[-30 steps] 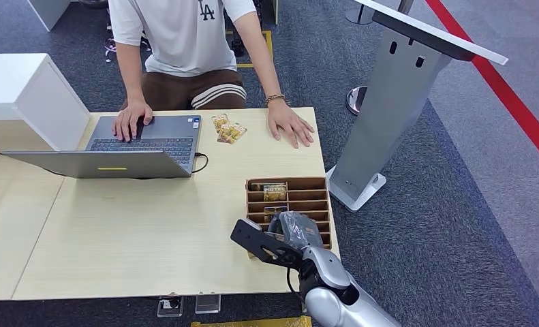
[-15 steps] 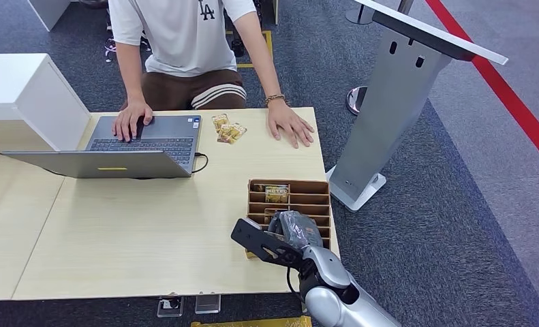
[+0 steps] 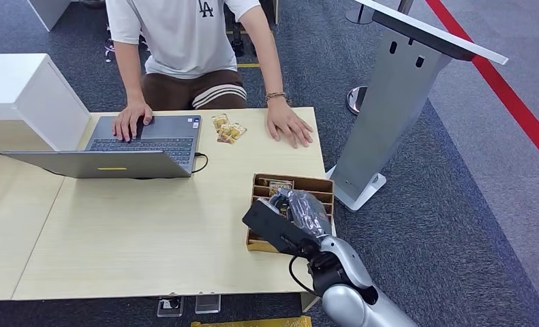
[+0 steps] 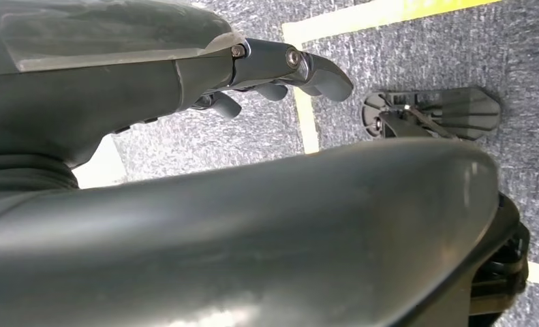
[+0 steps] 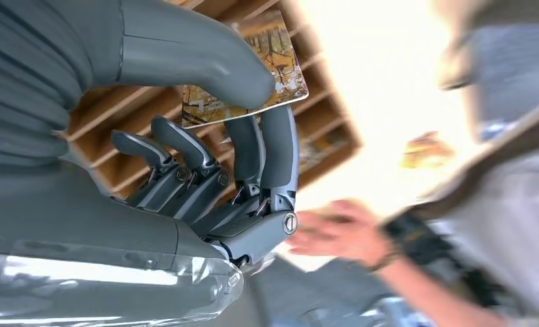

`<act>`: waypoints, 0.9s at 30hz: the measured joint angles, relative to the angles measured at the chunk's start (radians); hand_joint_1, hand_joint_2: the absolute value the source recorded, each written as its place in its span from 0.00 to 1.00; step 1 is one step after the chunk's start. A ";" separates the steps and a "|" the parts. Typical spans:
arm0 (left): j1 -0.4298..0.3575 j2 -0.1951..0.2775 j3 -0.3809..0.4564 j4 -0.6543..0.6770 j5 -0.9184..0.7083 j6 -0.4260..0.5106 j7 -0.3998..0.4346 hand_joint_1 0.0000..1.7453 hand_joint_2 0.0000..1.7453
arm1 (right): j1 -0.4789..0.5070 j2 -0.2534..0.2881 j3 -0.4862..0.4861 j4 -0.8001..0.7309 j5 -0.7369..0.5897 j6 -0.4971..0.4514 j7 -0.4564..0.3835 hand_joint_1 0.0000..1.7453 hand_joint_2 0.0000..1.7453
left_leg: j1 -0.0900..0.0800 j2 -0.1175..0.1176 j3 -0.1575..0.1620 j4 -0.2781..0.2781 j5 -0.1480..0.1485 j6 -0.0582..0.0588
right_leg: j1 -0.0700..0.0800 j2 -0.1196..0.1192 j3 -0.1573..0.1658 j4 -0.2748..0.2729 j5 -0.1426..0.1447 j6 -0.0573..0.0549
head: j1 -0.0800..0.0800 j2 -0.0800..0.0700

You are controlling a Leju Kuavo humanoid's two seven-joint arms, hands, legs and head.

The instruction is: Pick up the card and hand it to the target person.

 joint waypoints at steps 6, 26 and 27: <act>0.000 0.002 0.000 0.000 0.004 -0.007 -0.016 0.00 0.00 | -0.004 -0.015 -0.006 -0.083 -0.169 -0.040 -0.197 1.00 1.00 | 0.000 0.000 0.000 0.000 0.000 0.000 | 0.000 0.000 0.000 0.000 0.000 0.000 | 0.000 0.000; 0.000 0.002 0.001 0.000 0.018 -0.016 -0.028 0.00 0.00 | -0.009 0.012 -0.029 -0.074 -0.175 -0.183 -0.409 1.00 1.00 | 0.000 0.000 0.000 0.000 0.000 0.000 | 0.000 0.000 0.000 0.000 0.000 0.000 | 0.000 0.000; 0.000 0.002 0.001 0.000 0.018 -0.018 -0.028 0.00 0.00 | -0.009 0.013 -0.030 -0.072 -0.173 -0.186 -0.410 1.00 1.00 | 0.000 0.000 0.000 0.000 0.000 0.000 | 0.000 0.000 0.000 0.000 0.000 0.000 | 0.000 0.000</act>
